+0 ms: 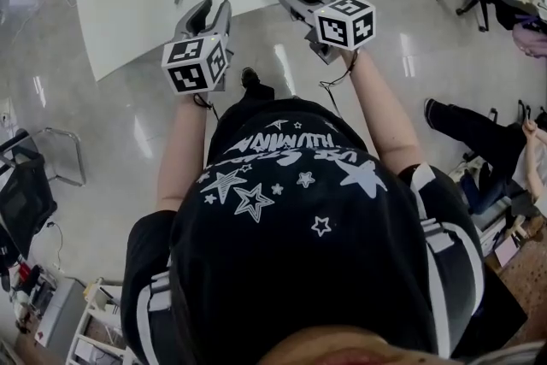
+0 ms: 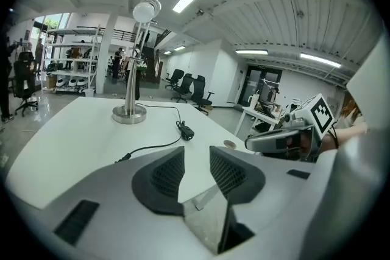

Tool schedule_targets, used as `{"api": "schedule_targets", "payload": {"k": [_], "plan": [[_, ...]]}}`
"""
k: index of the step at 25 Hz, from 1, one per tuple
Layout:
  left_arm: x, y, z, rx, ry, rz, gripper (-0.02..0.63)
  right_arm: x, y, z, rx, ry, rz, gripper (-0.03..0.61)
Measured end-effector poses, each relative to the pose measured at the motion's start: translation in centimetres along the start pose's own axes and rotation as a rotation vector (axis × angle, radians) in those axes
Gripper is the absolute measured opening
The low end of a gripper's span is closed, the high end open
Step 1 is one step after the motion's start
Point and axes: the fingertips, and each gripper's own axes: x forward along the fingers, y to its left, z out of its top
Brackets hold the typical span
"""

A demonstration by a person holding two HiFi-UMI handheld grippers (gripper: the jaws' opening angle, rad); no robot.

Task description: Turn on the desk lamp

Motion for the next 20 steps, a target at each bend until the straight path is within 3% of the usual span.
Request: {"api": "schedule_targets", "payload": {"k": [13,20], "plan": [[-4.5,-7.2,-0.3,0.051,-0.054,0.046,0.031,-7.9,2.5,-1.3,-0.031,-0.084,0.009,0.006],[-6.5,-10.7,-0.2,0.057,-0.103,0.04,0.011,-11.5,3.9,-2.5,-0.095,-0.101,0.009,0.006]]}}
